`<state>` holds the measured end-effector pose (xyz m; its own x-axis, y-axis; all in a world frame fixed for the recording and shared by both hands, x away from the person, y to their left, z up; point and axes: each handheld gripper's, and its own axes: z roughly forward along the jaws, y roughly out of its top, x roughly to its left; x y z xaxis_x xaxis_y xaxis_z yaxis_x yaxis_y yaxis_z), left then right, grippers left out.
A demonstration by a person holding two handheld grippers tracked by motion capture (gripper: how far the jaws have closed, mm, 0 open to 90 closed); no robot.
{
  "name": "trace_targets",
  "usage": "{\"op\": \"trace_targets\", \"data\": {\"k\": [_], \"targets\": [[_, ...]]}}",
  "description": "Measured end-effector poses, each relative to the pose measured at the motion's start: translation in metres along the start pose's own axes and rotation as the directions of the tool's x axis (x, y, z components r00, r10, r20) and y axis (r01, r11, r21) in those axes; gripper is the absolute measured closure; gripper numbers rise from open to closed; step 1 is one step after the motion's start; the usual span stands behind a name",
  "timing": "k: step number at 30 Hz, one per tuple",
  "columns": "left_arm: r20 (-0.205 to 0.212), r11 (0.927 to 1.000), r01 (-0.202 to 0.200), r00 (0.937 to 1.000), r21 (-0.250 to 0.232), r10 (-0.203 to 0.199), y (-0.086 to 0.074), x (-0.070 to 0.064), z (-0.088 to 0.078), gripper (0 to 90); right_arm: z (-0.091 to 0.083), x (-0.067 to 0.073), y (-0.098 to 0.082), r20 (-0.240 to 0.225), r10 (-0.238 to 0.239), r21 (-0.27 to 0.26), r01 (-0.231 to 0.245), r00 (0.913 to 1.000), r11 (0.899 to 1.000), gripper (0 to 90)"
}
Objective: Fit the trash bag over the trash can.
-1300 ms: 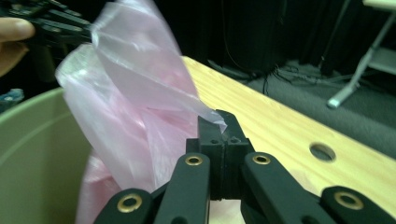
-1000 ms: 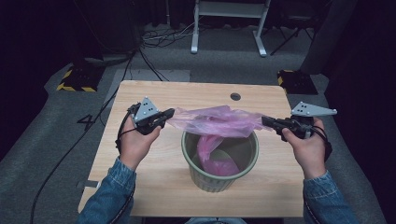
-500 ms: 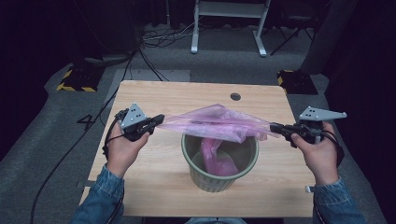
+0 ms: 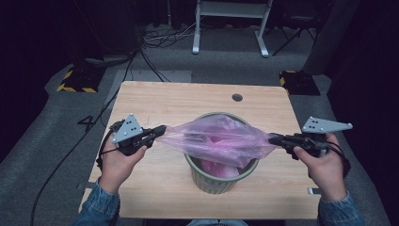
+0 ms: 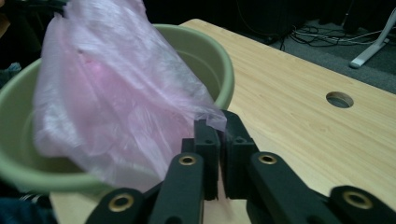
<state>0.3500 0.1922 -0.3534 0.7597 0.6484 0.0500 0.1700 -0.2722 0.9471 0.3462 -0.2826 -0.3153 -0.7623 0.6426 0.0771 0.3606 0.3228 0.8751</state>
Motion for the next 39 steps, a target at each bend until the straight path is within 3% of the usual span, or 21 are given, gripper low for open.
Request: {"op": "trace_targets", "data": {"k": [4,7,11,15,19,24,31,39], "targets": [[-0.014,0.9999,-0.004,0.9999,-0.011,0.004,0.004,0.005,0.015,89.9,0.019,-0.012,0.003,0.004,0.011,-0.048,-0.011,0.9999,0.999,84.4],[-0.029,1.0,0.002,0.9996,0.0,-0.002,0.003,0.01,0.025,90.0,0.03,-0.019,0.005,0.021,0.022,-0.054,-0.021,0.9995,0.998,87.9],[-0.055,0.9979,0.011,0.9985,0.063,-0.008,-0.006,0.017,0.037,90.0,0.044,-0.031,0.004,0.051,0.046,-0.013,-0.046,0.9976,0.999,90.0],[-0.06,0.9903,0.042,0.9976,0.133,-0.034,-0.02,0.024,0.046,90.0,0.056,-0.044,-0.007,0.075,0.088,0.047,-0.092,0.9933,0.995,90.0],[-0.035,0.9834,0.06,0.9979,0.172,-0.054,-0.031,0.025,0.054,90.0,0.067,-0.052,-0.02,0.061,0.132,0.094,-0.137,0.9894,0.986,90.0],[-0.001,0.9773,0.06,0.9981,0.203,-0.061,-0.036,0.021,0.062,90.0,0.076,-0.051,-0.029,0.05,0.146,0.136,-0.152,0.988,0.979,90.0],[0.017,0.9787,0.081,0.9962,0.189,-0.086,-0.04,0.021,0.062,90.0,0.081,-0.056,-0.04,0.063,0.176,0.165,-0.185,0.9823,0.969,90.0],[0.029,0.9794,0.077,0.996,0.186,-0.084,-0.043,0.02,0.061,90.0,0.087,-0.056,-0.048,0.07,0.188,0.193,-0.198,0.9797,0.961,90.0]]}}
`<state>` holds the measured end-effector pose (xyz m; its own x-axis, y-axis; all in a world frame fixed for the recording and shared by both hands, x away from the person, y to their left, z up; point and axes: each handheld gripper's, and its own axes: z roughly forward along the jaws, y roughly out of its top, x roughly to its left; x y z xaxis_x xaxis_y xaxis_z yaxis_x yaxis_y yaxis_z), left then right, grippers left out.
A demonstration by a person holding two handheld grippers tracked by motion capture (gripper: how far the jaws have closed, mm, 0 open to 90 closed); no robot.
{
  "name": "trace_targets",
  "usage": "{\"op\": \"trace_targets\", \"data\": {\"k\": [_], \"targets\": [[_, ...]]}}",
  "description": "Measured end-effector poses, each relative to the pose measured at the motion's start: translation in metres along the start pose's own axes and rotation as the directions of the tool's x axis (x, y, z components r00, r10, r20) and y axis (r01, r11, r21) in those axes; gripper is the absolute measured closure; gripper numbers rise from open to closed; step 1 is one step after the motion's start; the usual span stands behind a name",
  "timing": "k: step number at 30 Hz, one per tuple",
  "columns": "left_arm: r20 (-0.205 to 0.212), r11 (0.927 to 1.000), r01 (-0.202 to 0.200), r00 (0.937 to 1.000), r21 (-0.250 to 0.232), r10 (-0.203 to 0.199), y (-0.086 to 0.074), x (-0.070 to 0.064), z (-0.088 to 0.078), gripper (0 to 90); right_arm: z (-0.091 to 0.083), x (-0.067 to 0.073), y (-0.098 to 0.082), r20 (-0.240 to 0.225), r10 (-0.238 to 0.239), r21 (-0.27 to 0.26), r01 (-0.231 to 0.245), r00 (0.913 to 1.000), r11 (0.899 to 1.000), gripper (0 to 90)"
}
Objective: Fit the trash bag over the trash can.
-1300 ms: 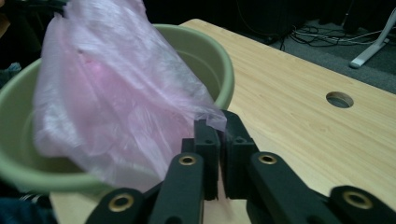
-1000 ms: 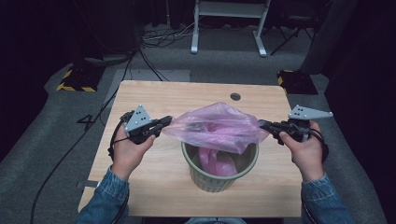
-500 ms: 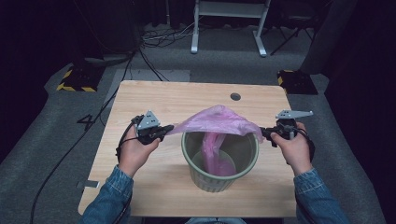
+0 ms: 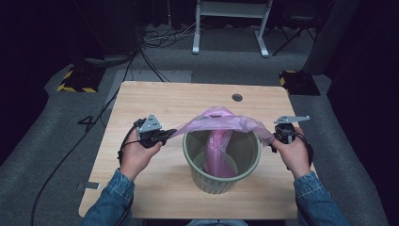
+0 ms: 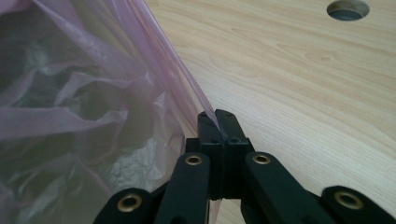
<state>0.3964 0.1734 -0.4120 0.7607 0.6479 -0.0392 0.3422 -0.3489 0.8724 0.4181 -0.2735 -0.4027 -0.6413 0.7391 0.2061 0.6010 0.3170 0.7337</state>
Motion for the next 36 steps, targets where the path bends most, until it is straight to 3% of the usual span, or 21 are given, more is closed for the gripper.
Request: {"op": "trace_targets", "data": {"k": [1,2,3,5,8,10,12,14,19,22,26,28,33,36], "targets": [[-0.026,0.9993,-0.017,0.9995,0.033,0.018,-0.001,0.0,0.0,90.0,0.001,0.0,-0.001,0.009,-0.002,0.012,0.002,1.0,1.0,90.0],[-0.044,0.9985,-0.025,0.9986,0.048,0.027,-0.003,0.001,0.0,90.0,0.002,-0.001,-0.002,0.045,-0.02,0.049,0.018,0.9988,0.999,90.0],[-0.036,0.9988,-0.013,0.9992,0.046,0.015,-0.006,0.002,0.0,90.0,0.004,-0.003,-0.005,0.069,-0.026,0.063,0.022,0.9973,0.998,90.0],[-0.005,0.9995,0.025,0.9997,0.021,-0.025,-0.012,0.006,-0.002,90.0,0.005,-0.009,-0.013,0.036,0.008,0.052,-0.01,0.9993,0.999,90.0],[0.016,0.9996,0.029,0.9995,-0.004,-0.029,-0.015,0.006,-0.006,89.9,0.0,-0.014,-0.022,0.001,0.038,0.016,-0.039,0.9993,0.999,90.0],[-0.015,0.9996,0.014,0.9998,-0.022,-0.014,-0.015,0.004,-0.009,82.8,-0.005,-0.013,-0.024,-0.005,0.027,-0.002,-0.027,0.9996,1.0,88.1],[-0.033,0.9979,0.02,0.9992,-0.061,-0.022,-0.014,0.003,-0.015,67.4,-0.011,-0.012,-0.024,0.012,0.007,-0.038,-0.007,0.9999,0.999,72.3],[-0.041,0.9946,0.014,0.999,-0.103,-0.019,-0.012,0.001,-0.024,59.6,-0.019,-0.013,-0.024,0.043,0.001,-0.115,0.004,0.9991,0.993,55.0],[-0.073,0.9829,0.002,0.9972,-0.184,-0.015,-0.008,-0.002,-0.049,41.1,-0.04,-0.015,-0.023,0.107,-0.007,-0.214,0.03,0.9943,0.976,41.7],[-0.077,0.9749,-0.006,0.997,-0.223,-0.011,-0.005,-0.006,-0.061,38.2,-0.052,-0.016,-0.024,0.14,-0.006,-0.247,0.041,0.9902,0.968,39.6],[-0.074,0.9666,-0.043,0.9969,-0.253,0.025,0.002,-0.014,-0.072,36.6,-0.071,-0.016,-0.024,0.171,-0.008,-0.293,0.059,0.9852,0.954,38.4],[-0.066,0.9628,-0.05,0.9973,-0.266,0.033,0.005,-0.017,-0.076,36.1,-0.078,-0.013,-0.021,0.178,-0.035,-0.307,0.089,0.9834,0.947,37.7],[-0.052,0.9623,-0.051,0.9979,-0.267,0.039,0.011,-0.021,-0.074,36.8,-0.083,0.006,-0.002,0.156,-0.129,-0.323,0.174,0.9792,0.93,34.0],[-0.035,0.9679,-0.045,0.9987,-0.247,0.037,0.012,-0.02,-0.068,42.8,-0.078,0.016,0.011,0.136,-0.181,-0.322,0.216,0.9741,0.922,32.0]]}}
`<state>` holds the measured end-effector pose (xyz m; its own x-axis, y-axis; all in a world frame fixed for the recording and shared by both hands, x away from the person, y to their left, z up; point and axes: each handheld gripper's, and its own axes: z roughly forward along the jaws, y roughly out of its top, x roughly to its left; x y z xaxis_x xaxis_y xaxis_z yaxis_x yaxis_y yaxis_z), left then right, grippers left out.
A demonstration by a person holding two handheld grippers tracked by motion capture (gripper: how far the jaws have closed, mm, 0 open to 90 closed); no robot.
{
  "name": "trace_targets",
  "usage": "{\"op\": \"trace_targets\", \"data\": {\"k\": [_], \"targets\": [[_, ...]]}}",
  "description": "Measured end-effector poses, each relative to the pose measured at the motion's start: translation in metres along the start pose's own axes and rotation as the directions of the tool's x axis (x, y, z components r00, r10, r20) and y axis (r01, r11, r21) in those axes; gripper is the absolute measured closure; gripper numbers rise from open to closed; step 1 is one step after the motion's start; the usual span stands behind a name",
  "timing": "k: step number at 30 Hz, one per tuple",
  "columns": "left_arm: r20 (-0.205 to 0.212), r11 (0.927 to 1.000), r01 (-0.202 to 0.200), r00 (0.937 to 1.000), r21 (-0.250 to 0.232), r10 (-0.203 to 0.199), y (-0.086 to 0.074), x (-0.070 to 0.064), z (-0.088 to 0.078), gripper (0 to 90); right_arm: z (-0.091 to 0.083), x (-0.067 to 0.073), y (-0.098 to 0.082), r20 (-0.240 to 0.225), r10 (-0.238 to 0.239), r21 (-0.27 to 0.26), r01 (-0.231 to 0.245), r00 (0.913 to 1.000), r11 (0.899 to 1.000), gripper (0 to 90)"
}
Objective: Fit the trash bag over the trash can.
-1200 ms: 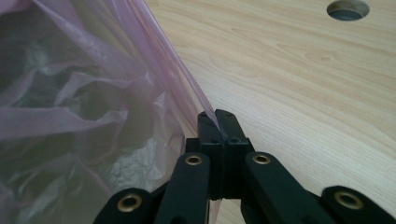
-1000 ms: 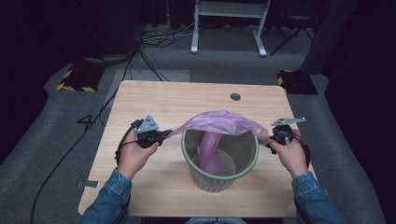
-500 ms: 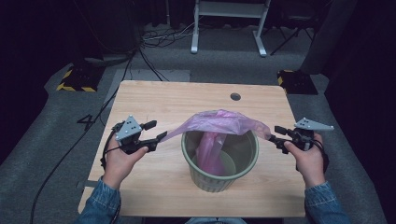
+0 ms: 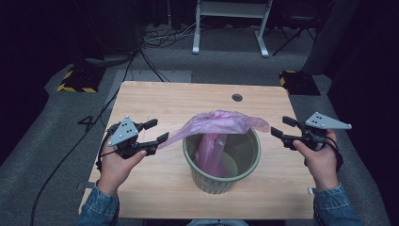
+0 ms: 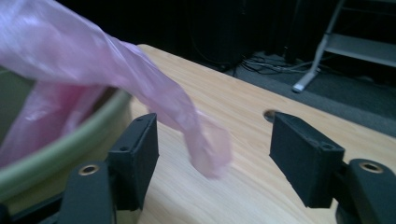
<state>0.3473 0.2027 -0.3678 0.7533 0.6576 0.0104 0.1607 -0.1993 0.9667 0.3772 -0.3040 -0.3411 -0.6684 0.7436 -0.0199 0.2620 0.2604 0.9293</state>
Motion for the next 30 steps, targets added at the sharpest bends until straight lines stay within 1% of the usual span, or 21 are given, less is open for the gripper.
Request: {"op": "trace_targets", "data": {"k": [2,4,5,6,7,8,9,10,12,14,16,17,19,20,22,24,26,28,29,30], "targets": [[0.002,1.0,0.001,1.0,0.004,-0.001,0.0,-0.001,0.002,42.7,0.008,0.006,0.007,-0.027,-0.03,-0.003,0.03,0.9992,1.0,31.5],[0.006,1.0,0.003,1.0,-0.006,-0.003,0.0,-0.003,0.001,41.6,0.016,0.011,0.014,-0.048,-0.056,-0.001,0.056,0.9973,0.998,31.7],[0.008,0.9999,0.003,1.0,-0.012,-0.003,0.001,-0.004,-0.001,41.2,0.02,0.014,0.017,-0.059,-0.067,-0.002,0.067,0.9961,0.998,34.1],[0.006,0.9998,-0.001,1.0,-0.018,0.001,0.002,-0.006,-0.003,40.8,0.023,0.017,0.019,-0.071,-0.084,0.0,0.085,0.9939,0.996,43.3],[0.009,0.9997,-0.005,1.0,-0.024,0.005,0.002,-0.008,-0.006,40.2,0.025,0.019,0.021,-0.094,-0.097,0.02,0.1,0.9908,0.995,55.6],[0.011,0.9996,-0.012,0.9999,-0.026,0.012,0.003,-0.01,-0.01,39.9,0.027,0.022,0.023,-0.118,-0.101,0.037,0.106,0.9879,0.994,60.7],[0.014,0.9993,-0.018,0.9997,-0.033,0.019,0.004,-0.012,-0.013,39.6,0.029,0.024,0.024,-0.13,-0.101,0.042,0.108,0.9864,0.993,70.0],[0.021,0.9989,-0.022,0.9995,-0.041,0.023,0.005,-0.015,-0.016,39.3,0.029,0.026,0.025,-0.143,-0.116,0.053,0.125,0.9829,0.991,79.0],[0.046,0.9984,-0.035,0.9983,-0.044,0.037,0.007,-0.021,-0.02,38.4,0.029,0.03,0.026,-0.154,-0.124,0.069,0.136,0.9803,0.988,86.5],[0.085,0.9982,-0.047,0.9952,-0.038,0.05,0.007,-0.027,-0.018,37.5,0.027,0.034,0.025,-0.164,-0.127,0.069,0.139,0.9784,0.988,89.0],[0.111,0.9978,-0.063,0.9917,-0.02,0.065,0.006,-0.033,-0.012,36.9,0.024,0.037,0.025,-0.17,-0.134,0.068,0.147,0.9762,0.987,89.8],[0.117,0.9974,-0.072,0.9905,-0.009,0.073,0.005,-0.035,-0.008,36.8,0.023,0.038,0.024,-0.174,-0.139,0.066,0.152,0.975,0.986,89.9],[0.112,0.9963,-0.085,0.9902,0.013,0.084,0.004,-0.036,0.0,37.1,0.02,0.04,0.024,-0.178,-0.144,0.066,0.158,0.9734,0.985,90.0],[0.111,0.9957,-0.091,0.9898,0.019,0.088,0.003,-0.035,0.003,39.1,0.018,0.041,0.024,-0.18,-0.145,0.063,0.159,0.9729,0.985,90.0],[0.108,0.9956,-0.091,0.9902,0.021,0.088,0.002,-0.033,0.008,45.9,0.015,0.042,0.024,-0.183,-0.148,0.059,0.162,0.9718,0.985,90.0],[0.109,0.9956,-0.09,0.9902,0.024,0.087,0.002,-0.029,0.01,58.3,0.011,0.043,0.023,-0.186,-0.15,0.059,0.163,0.9711,0.985,90.0],[0.107,0.9951,-0.091,0.9904,0.038,0.087,0.001,-0.026,0.01,72.9,0.008,0.043,0.021,-0.191,-0.151,0.058,0.165,0.97,0.985,90.0],[0.114,0.9933,-0.1,0.9892,0.058,0.093,-0.001,-0.025,0.01,87.6,0.004,0.044,0.019,-0.195,-0.144,0.058,0.158,0.9702,0.986,90.0],[0.116,0.9931,-0.101,0.9888,0.06,0.093,-0.001,-0.026,0.01,90.0,0.002,0.045,0.017,-0.198,-0.139,0.06,0.154,0.9703,0.986,90.0],[0.12,0.9924,-0.105,0.988,0.064,0.097,-0.002,-0.027,0.009,90.0,0.0,0.046,0.015,-0.201,-0.138,0.06,0.153,0.9697,0.986,90.0]]}}
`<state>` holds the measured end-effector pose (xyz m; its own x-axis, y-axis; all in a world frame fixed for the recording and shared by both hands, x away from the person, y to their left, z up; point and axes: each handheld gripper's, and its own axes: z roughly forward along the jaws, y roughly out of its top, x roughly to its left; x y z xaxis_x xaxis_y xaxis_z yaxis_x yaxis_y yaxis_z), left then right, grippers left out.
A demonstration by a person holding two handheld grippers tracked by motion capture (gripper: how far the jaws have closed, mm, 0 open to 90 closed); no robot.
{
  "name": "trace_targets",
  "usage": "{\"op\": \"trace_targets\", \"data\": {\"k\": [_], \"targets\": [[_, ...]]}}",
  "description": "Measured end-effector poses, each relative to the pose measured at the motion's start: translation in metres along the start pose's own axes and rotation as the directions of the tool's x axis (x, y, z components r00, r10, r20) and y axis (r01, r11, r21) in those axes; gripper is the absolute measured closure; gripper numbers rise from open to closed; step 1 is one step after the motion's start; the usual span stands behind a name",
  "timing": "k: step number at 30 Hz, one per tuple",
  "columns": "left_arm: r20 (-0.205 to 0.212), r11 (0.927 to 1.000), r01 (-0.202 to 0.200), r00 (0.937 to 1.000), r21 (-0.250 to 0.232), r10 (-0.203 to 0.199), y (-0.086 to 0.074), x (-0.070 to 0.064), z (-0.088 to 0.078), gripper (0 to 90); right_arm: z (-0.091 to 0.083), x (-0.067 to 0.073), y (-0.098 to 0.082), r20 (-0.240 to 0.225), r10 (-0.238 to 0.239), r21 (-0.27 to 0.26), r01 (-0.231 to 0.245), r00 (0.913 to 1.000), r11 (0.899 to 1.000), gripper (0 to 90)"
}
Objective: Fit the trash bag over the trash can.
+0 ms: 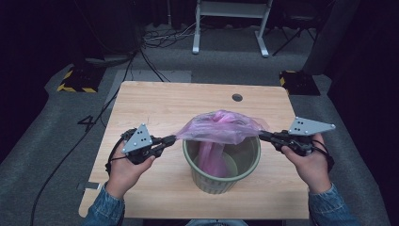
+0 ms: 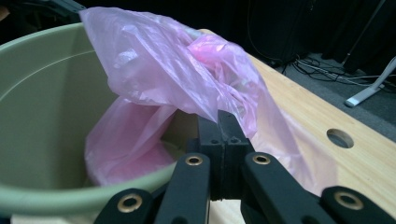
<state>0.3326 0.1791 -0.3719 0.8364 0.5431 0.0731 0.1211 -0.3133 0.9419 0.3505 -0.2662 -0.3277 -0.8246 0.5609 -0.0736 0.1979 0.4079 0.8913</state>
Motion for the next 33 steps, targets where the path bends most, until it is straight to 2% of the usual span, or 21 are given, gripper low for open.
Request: {"op": "trace_targets", "data": {"k": [8,12,16,20,24,26,27,28,29,30,31,33], "targets": [[0.08,0.9997,-0.025,0.9964,-0.004,0.026,-0.009,-0.013,-0.008,90.0,-0.022,0.025,-0.02,-0.042,0.0,0.017,0.0,0.9991,1.0,90.0],[0.144,0.9997,-0.022,0.9893,-0.009,0.023,-0.017,-0.021,-0.011,90.0,-0.031,0.036,-0.036,-0.079,0.023,0.026,-0.021,0.9966,0.999,90.0],[0.188,0.9996,-0.027,0.9819,-0.001,0.026,-0.024,-0.026,-0.01,90.0,-0.036,0.049,-0.048,-0.112,0.033,0.037,-0.029,0.9932,0.999,90.0],[0.234,0.9991,-0.038,0.9717,0.017,0.033,-0.03,-0.03,-0.007,90.0,-0.036,0.062,-0.056,-0.139,0.018,0.061,-0.01,0.9901,0.998,90.0],[0.292,0.9993,-0.019,0.9562,0.032,0.009,-0.038,-0.033,-0.002,90.0,-0.028,0.068,-0.066,-0.18,0.042,0.084,-0.027,0.9828,0.996,90.0],[0.313,0.9983,-0.029,0.9496,0.051,0.012,-0.041,-0.035,0.001,90.0,-0.024,0.069,-0.071,-0.193,0.056,0.093,-0.039,0.9796,0.995,90.0],[0.315,0.9973,-0.034,0.9489,0.065,0.012,-0.042,-0.036,0.002,90.0,-0.022,0.07,-0.073,-0.199,0.063,0.103,-0.043,0.9779,0.994,90.0],[0.307,0.995,-0.045,0.9515,0.089,0.015,-0.044,-0.037,0.003,90.0,-0.019,0.071,-0.076,-0.204,0.065,0.114,-0.042,0.9769,0.993,90.0],[0.28,0.989,-0.072,0.9595,0.129,0.034,-0.046,-0.036,0.005,90.0,-0.017,0.072,-0.078,-0.195,0.063,0.14,-0.035,0.9788,0.99,90.0],[0.265,0.9853,-0.075,0.9638,0.154,0.032,-0.05,-0.035,0.006,90.0,-0.015,0.072,-0.082,-0.164,0.049,0.176,-0.02,0.9853,0.984,90.0],[0.264,0.9857,-0.056,0.9643,0.159,0.013,-0.054,-0.032,0.008,90.0,-0.013,0.07,-0.087,-0.151,0.052,0.195,-0.022,0.9872,0.98,90.0],[0.253,0.9849,-0.026,0.9673,0.171,-0.019,-0.064,-0.025,0.01,90.0,-0.01,0.065,-0.096,-0.149,0.093,0.206,-0.061,0.9845,0.977,90.0]]}}
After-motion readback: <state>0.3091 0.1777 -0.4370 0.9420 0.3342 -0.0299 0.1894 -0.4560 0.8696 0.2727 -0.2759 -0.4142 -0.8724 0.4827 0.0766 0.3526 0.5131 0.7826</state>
